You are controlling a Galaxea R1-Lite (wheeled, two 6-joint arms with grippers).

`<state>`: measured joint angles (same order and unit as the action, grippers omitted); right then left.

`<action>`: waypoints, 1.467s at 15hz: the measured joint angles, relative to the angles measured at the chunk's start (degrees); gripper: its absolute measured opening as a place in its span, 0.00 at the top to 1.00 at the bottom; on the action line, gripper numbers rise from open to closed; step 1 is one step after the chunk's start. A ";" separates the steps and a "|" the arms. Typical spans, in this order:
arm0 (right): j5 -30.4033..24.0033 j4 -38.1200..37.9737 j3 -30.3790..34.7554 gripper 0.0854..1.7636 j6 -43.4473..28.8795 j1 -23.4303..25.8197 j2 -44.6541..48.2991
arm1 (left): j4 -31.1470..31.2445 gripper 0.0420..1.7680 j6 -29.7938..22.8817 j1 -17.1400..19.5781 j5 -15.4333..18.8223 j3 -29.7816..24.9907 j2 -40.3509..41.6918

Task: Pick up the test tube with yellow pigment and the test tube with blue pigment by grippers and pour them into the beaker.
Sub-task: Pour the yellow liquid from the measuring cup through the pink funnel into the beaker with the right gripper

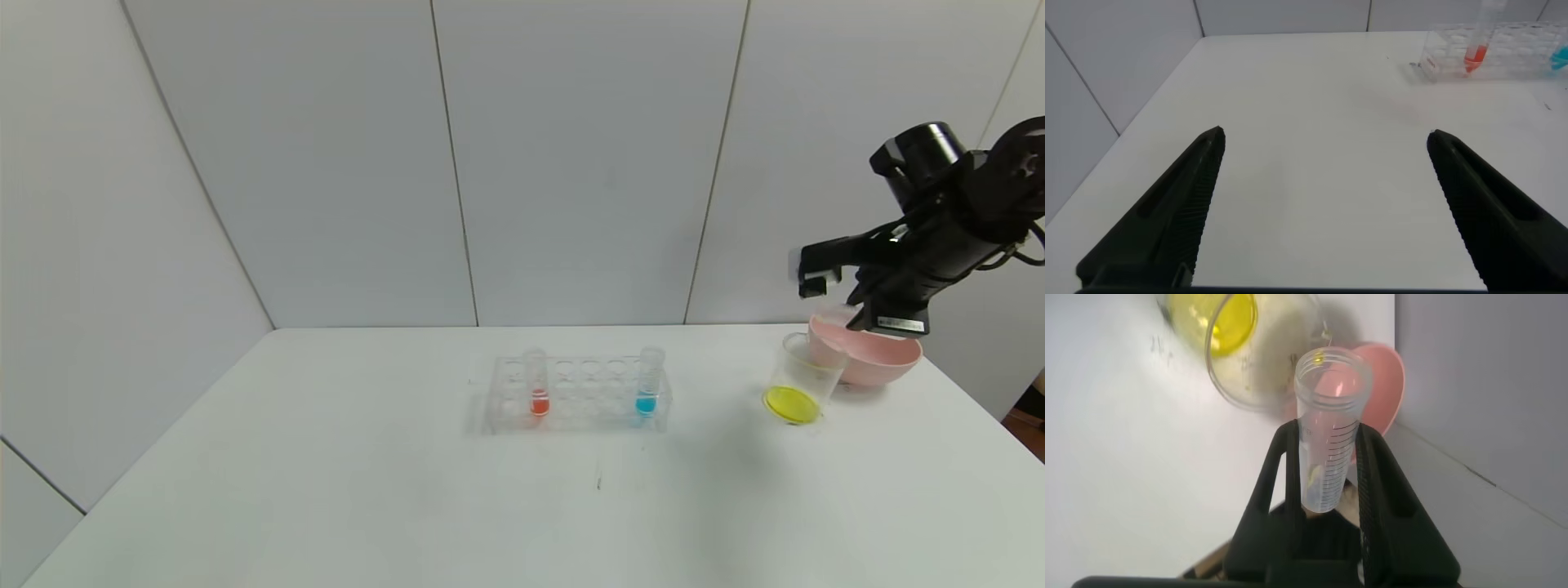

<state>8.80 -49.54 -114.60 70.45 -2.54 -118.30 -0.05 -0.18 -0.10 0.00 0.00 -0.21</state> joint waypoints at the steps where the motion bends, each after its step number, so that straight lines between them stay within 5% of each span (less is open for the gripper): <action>1: -4.93 1.69 0.00 0.77 -3.86 1.05 0.30 | 0.02 0.00 -0.02 0.00 0.00 0.00 0.00; 6: -29.95 20.31 1.13 0.77 -26.42 4.33 1.05 | 0.00 0.00 0.00 0.00 0.02 0.00 0.00; 9: -32.23 28.64 6.14 0.77 -39.72 5.89 3.19 | -0.02 0.00 0.00 0.02 0.00 0.00 0.00; 13: -32.94 50.96 23.13 0.77 -54.17 6.58 8.66 | 0.00 0.00 0.00 0.00 0.00 0.00 0.00; 19: -33.05 81.64 54.60 0.77 -63.12 10.72 18.35 | 0.00 0.00 0.02 0.00 0.00 0.00 0.00; 22: -33.16 90.76 65.62 0.77 -64.11 13.34 21.38 | 0.00 0.00 0.02 0.00 0.00 0.00 0.00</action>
<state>-24.36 41.22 -48.98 6.34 10.80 -96.92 -0.05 -0.16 -0.10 0.00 0.00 -0.21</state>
